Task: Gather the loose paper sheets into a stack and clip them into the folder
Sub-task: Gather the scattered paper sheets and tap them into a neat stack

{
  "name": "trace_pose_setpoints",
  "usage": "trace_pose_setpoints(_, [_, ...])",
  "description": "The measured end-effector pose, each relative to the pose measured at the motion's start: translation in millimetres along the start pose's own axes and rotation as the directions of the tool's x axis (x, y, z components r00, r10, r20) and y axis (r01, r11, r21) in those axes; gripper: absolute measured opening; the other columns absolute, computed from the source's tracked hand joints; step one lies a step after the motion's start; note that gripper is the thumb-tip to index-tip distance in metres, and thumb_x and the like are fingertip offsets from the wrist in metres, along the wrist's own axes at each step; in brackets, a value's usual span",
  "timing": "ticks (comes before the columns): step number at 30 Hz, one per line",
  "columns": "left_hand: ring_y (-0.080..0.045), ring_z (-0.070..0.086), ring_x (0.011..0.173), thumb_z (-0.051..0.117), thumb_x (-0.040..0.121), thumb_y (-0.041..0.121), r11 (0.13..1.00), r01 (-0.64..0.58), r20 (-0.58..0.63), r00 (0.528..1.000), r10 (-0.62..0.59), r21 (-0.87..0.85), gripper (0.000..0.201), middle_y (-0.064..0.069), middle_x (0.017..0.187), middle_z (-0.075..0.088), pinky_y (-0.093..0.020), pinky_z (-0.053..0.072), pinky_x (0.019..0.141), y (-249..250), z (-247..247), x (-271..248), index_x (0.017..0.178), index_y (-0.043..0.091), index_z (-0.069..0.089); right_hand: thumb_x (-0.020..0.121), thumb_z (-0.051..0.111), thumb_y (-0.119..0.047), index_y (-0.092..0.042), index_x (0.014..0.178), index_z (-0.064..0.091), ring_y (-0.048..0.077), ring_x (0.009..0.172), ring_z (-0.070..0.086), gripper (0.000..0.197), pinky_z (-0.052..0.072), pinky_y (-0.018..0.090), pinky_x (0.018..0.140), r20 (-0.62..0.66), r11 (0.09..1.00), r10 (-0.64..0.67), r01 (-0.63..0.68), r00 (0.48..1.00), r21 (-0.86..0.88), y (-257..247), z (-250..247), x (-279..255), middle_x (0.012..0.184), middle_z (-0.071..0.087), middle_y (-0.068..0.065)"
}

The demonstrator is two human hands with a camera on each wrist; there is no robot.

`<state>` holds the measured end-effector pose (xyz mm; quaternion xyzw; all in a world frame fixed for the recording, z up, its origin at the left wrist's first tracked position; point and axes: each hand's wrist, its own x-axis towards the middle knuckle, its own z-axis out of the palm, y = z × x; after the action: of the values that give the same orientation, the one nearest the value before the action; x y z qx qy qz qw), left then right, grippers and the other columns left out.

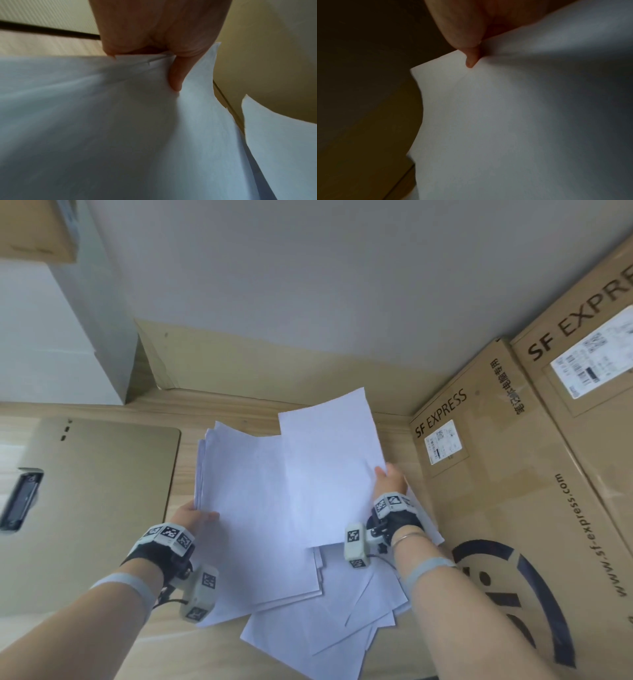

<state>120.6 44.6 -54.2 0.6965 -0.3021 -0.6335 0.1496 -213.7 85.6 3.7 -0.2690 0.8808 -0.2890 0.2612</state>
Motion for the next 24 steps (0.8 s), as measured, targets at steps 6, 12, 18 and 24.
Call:
trace_pose_setpoints(6, [-0.023,0.049,0.063,0.051,0.088,-0.008,0.999,-0.021,0.019,1.000,0.022,-0.044,0.035,-0.010,0.072,0.052,-0.031,0.043,0.067,5,7,-10,0.122,-0.007,0.052,0.094,0.044,-0.012,-0.007,0.123,0.055,0.032,0.116,0.056,0.031,0.044,0.030,0.092,0.222,0.975,0.025,0.025,0.975,-0.220,1,55,-32,0.128,0.059,0.016])
trace_pose_setpoints(12, [-0.036,0.059,0.103,0.062,0.087,0.015,0.997,-0.062,-0.043,0.997,0.064,0.043,0.046,-0.025,0.122,0.060,-0.032,0.041,0.084,3,11,-13,0.126,-0.007,0.052,0.092,0.047,-0.013,-0.010,0.115,0.058,0.028,0.100,0.059,0.026,0.044,0.025,0.084,0.335,0.965,0.043,0.047,0.941,-0.257,6,87,-60,0.118,0.063,0.015])
trace_pose_setpoints(18, [-0.039,0.057,0.113,0.064,0.083,0.009,0.980,-0.032,-0.064,0.997,0.046,0.197,0.046,-0.025,0.123,0.060,-0.037,0.042,0.086,4,9,-13,0.125,-0.004,0.052,0.088,0.057,-0.017,-0.011,0.123,0.046,0.030,0.119,0.049,0.037,0.042,0.032,0.092,0.062,0.940,0.197,-0.170,0.978,-0.296,38,48,-45,0.131,0.048,0.016])
trace_pose_setpoints(24, [-0.041,0.056,0.114,0.064,0.084,0.009,0.974,-0.035,-0.053,0.997,0.048,0.223,0.046,-0.026,0.125,0.059,-0.041,0.043,0.093,3,12,-16,0.126,-0.004,0.051,0.083,0.064,-0.022,-0.015,0.141,0.020,0.039,0.123,0.047,0.073,0.044,0.048,0.099,-0.084,0.850,0.506,-0.513,0.858,-0.118,77,3,-38,0.135,0.044,0.020])
